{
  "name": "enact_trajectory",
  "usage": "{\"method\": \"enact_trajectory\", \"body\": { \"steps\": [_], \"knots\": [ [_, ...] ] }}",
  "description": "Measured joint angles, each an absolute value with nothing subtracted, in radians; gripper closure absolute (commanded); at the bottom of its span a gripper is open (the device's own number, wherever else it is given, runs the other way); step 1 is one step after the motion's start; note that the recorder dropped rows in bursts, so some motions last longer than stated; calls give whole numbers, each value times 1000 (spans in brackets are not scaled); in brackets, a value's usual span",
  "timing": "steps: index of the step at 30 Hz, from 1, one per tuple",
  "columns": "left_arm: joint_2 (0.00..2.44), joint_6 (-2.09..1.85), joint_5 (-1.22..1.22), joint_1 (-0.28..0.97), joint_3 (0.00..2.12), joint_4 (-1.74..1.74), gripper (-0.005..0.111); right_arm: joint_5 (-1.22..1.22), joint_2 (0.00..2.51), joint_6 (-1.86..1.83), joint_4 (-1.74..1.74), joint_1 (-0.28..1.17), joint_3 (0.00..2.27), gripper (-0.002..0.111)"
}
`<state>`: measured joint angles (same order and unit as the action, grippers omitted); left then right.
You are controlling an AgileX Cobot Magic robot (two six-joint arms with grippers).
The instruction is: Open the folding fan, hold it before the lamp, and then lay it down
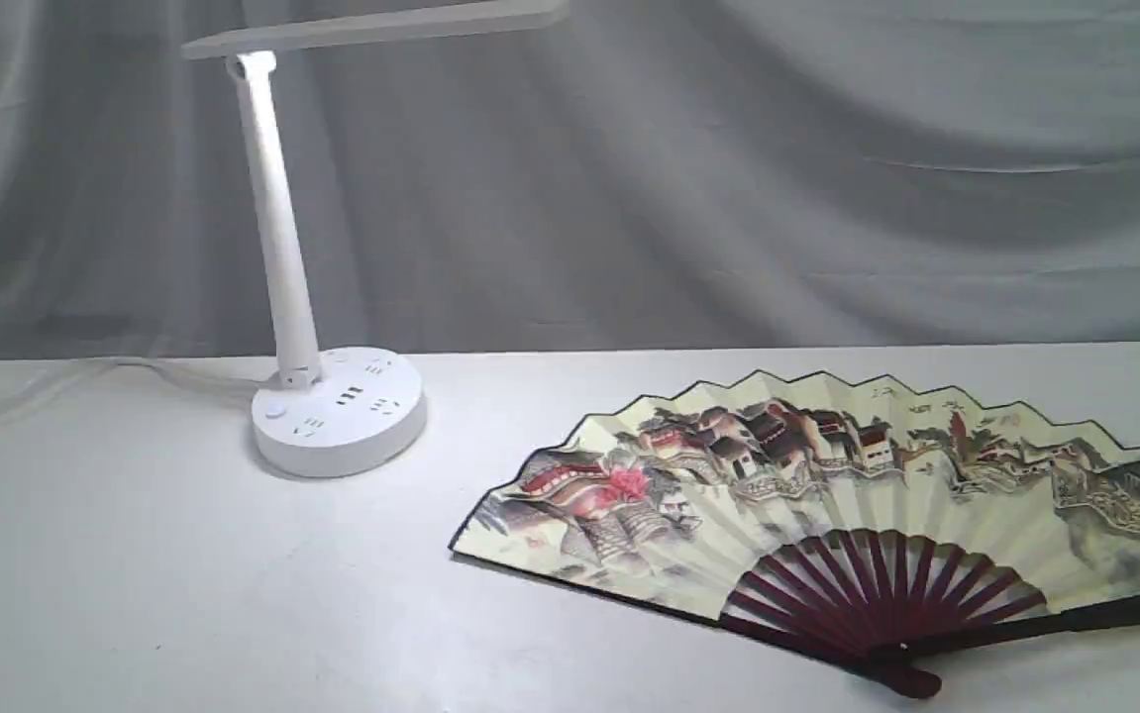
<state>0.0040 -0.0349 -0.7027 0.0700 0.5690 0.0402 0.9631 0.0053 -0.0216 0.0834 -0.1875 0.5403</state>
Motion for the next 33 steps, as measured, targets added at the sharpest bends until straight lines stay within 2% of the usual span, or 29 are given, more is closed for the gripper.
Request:
{"method": "enact_trajectory", "body": {
  "steps": [9,13,21,33],
  "knots": [
    [5,-35,-496,70,327,40,107,694,3,-22,80,-188,463,108],
    [3,-35,-391,70,283,40,107,577,3,-22,80,-188,387,108],
    [3,-35,-336,70,223,40,107,294,3,-22,53,-188,216,108],
    [3,-35,-224,70,42,40,107,227,3,-22,11,-188,213,108]
  ]
}}
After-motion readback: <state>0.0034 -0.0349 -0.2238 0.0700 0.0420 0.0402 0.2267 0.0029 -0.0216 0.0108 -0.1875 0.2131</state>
